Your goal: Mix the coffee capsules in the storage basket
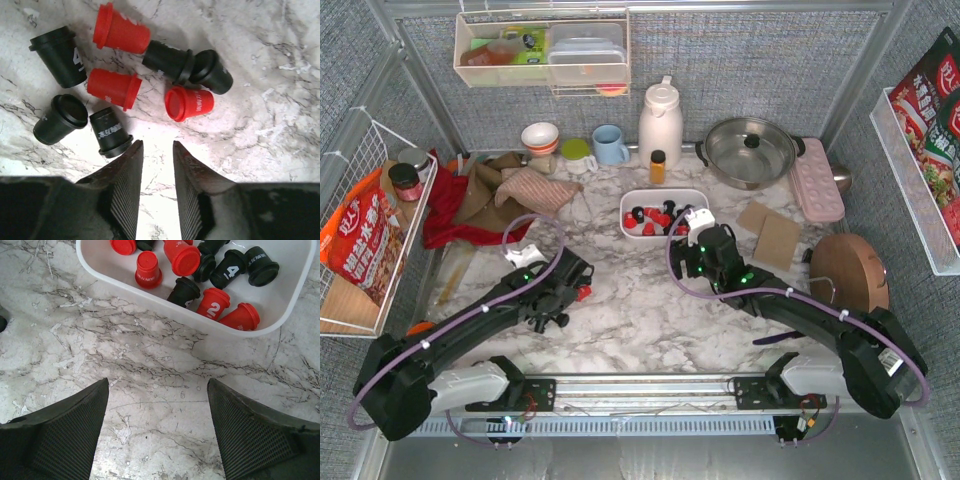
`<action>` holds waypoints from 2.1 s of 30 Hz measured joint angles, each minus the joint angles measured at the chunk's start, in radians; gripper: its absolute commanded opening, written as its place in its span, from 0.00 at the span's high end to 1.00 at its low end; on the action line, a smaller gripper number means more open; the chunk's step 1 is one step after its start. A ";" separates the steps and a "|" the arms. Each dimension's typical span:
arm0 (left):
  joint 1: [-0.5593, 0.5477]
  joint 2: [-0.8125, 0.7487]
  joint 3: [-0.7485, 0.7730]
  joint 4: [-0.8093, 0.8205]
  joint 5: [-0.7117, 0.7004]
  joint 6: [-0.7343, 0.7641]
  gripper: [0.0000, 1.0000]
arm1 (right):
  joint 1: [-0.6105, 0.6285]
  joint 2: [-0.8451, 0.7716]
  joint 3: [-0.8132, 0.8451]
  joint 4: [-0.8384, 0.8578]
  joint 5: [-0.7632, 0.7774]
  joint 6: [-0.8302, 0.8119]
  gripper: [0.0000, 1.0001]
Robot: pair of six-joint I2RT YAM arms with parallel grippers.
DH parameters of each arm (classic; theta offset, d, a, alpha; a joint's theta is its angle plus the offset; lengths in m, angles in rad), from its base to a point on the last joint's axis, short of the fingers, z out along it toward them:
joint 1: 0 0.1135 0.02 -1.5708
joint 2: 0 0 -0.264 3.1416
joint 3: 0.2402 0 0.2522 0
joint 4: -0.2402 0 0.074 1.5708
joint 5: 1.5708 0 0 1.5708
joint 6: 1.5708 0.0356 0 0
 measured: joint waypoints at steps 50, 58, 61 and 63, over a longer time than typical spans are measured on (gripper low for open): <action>-0.077 -0.370 -0.190 -0.186 -0.098 -0.296 0.50 | 0.002 0.048 0.045 -0.045 -0.083 0.026 0.16; 0.015 -0.240 -0.164 -0.095 -0.081 -0.274 0.47 | 0.003 0.045 0.045 -0.045 -0.086 0.026 0.16; 0.051 -0.189 -0.152 -0.047 -0.059 -0.234 0.47 | 0.003 0.045 0.045 -0.045 -0.086 0.026 0.16; 0.071 -0.151 -0.142 -0.026 -0.045 -0.210 0.48 | 0.003 0.045 0.045 -0.045 -0.086 0.026 0.16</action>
